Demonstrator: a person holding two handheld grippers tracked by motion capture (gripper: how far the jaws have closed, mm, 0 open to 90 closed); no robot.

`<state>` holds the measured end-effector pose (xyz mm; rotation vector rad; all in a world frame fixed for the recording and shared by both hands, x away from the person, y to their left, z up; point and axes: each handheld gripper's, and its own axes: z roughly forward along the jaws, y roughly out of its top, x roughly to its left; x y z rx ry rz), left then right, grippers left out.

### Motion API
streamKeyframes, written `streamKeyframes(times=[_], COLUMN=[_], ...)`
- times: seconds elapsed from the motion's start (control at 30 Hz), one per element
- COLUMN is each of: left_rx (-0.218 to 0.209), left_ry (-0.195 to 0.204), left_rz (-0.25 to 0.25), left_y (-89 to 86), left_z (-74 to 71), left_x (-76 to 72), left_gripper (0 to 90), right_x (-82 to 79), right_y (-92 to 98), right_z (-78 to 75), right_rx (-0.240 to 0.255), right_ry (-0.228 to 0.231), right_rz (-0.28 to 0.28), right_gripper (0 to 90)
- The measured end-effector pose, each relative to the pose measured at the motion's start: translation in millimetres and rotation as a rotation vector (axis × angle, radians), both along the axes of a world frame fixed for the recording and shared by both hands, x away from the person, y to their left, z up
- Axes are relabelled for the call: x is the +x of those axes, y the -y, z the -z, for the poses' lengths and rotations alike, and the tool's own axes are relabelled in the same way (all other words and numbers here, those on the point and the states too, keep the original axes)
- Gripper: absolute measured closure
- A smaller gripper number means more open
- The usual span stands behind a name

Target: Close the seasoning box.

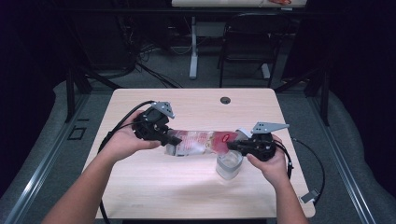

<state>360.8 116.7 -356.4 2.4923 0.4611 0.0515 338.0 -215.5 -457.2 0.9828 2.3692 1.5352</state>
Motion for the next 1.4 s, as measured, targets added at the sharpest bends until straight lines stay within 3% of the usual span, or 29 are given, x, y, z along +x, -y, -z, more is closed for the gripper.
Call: streamKeyframes(times=[0.43, 1.4], left_rx=[0.031, 0.012], left_ry=[0.013, 0.026], left_rz=[0.016, 0.024], left_y=[9.3, 15.9], left_z=[-8.9, -17.1], left_x=[1.0, 1.3], left_gripper=[70.5, 71.7], right_x=[0.7, -0.3], right_y=[3.7, 7.2], right_z=[1.0, 2.2], right_rx=[-0.008, 0.001], right_ry=[-0.008, -0.016], right_rz=[0.004, 0.018], right_gripper=[85.5, 85.2])
